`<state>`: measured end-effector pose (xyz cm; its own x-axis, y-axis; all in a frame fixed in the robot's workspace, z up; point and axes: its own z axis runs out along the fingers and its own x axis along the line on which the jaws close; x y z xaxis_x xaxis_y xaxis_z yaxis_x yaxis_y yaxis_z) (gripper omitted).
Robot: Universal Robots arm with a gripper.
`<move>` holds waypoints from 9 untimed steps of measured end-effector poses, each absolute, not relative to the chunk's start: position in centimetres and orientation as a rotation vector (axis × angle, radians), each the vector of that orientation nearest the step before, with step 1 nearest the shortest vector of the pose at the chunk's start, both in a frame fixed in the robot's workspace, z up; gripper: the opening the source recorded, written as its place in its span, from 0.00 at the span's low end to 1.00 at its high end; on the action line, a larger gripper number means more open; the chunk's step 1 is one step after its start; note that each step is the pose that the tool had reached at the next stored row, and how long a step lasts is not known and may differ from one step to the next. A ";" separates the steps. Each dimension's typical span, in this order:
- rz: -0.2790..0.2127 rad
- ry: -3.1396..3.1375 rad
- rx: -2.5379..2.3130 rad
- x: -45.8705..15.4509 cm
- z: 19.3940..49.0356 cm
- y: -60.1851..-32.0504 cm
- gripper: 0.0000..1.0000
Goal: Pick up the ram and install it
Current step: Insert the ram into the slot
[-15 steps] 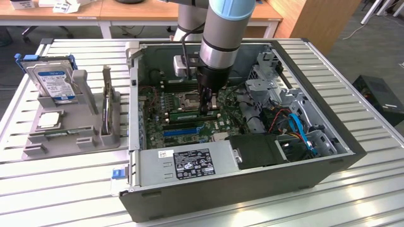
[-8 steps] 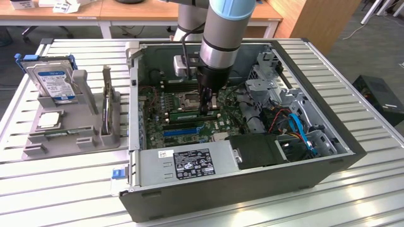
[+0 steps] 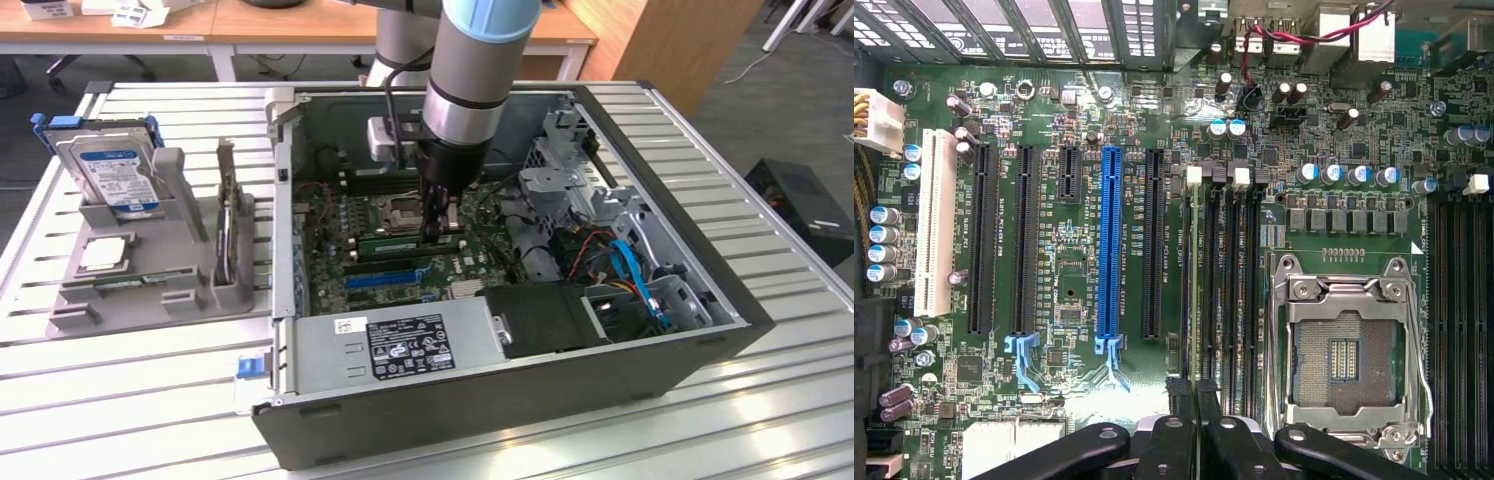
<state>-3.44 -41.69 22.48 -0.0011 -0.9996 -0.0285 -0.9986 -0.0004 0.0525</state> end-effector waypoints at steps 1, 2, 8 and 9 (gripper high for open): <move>-0.089 -2.209 2.208 -3.4 22.5 -41.7 0.13; -0.089 -2.209 2.208 -3.4 22.5 -41.7 0.13; -0.089 -2.209 2.208 -3.4 22.4 -41.7 0.13; -0.089 -2.209 2.208 -3.4 22.4 -41.7 0.13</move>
<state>-3.44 -41.69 22.41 -0.0012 -0.9996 -0.0283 -0.9986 -0.0003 0.0525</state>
